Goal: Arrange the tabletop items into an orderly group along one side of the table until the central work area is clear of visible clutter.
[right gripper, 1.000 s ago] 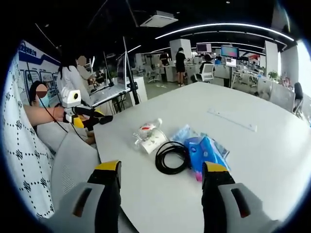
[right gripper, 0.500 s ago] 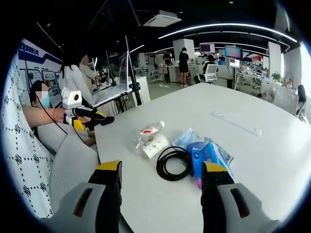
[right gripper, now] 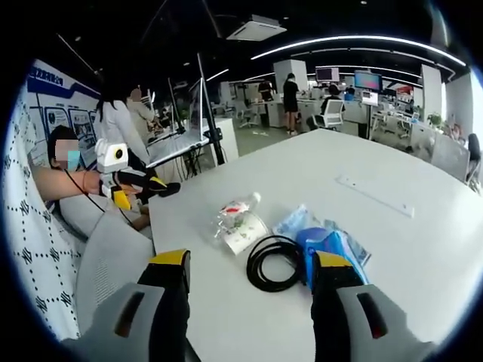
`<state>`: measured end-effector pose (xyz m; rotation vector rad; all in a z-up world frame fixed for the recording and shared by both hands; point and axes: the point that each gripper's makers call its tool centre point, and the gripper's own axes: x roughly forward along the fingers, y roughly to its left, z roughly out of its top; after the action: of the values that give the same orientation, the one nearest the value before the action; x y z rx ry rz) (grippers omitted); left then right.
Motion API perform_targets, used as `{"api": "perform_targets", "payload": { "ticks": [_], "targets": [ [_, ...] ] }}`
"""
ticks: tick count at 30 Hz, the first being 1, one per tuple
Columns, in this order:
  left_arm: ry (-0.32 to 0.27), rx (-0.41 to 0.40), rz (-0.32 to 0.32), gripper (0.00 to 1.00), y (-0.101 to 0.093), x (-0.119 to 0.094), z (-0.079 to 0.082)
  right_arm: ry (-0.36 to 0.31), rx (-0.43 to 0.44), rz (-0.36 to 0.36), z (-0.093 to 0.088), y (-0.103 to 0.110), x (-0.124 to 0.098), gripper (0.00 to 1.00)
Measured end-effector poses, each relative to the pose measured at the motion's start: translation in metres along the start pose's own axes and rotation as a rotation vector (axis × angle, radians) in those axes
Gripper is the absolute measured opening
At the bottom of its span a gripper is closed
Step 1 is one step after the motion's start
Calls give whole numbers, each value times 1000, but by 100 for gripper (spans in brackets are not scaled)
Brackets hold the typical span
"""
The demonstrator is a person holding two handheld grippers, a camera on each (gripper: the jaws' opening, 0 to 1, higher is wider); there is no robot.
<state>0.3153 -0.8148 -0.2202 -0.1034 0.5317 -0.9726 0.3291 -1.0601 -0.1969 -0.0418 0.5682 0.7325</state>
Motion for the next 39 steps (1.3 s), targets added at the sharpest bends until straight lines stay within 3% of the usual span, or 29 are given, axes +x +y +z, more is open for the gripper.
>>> {"api": "perform_targets", "payload": {
  "ticks": [39],
  "targets": [
    [10,-12,-7,71,11,6,1,43,-40,97,25,6,57,62]
  ]
}}
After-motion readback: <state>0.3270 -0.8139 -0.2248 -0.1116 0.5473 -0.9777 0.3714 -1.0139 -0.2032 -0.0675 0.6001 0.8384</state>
